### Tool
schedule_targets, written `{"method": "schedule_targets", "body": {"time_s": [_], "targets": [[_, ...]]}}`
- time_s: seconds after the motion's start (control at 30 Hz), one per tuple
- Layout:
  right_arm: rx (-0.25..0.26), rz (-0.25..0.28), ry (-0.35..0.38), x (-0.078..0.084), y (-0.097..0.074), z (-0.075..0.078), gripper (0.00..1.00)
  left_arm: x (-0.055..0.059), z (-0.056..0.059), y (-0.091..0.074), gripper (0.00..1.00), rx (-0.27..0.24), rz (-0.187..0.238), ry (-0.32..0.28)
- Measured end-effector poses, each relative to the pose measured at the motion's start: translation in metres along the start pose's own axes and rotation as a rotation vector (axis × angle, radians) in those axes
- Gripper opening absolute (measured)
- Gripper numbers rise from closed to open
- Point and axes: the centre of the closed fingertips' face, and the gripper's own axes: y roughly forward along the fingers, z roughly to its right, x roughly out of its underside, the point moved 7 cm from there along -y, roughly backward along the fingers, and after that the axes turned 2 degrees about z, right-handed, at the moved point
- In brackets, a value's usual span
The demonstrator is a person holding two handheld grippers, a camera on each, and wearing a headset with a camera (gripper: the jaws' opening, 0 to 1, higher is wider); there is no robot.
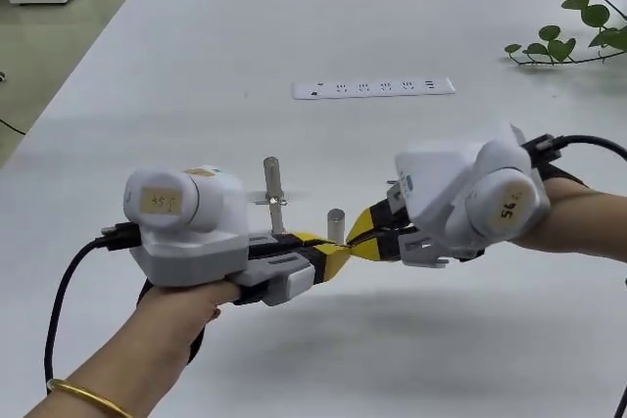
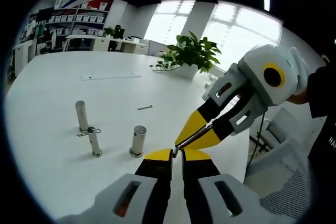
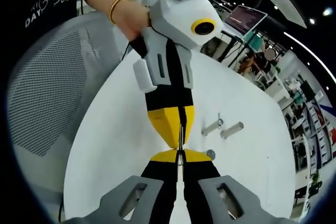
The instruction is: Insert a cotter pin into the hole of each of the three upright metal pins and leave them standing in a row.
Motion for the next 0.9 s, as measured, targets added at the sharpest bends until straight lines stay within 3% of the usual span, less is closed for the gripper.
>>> {"method": "schedule_targets", "body": {"time_s": [0.47, 0.9], "targets": [[-0.004, -0.011, -0.037, -0.0018, 0.0, -0.0011, 0.0, 0.0005, -0.0008, 0.0002, 0.0, 0.009, 0.005, -0.055], [0.004, -0.014, -0.027, -0.0032, -0.0007, -0.0004, 0.0, -0.0004, 0.0008, -0.0005, 0.0, 0.003, 0.021, -0.007]]}}
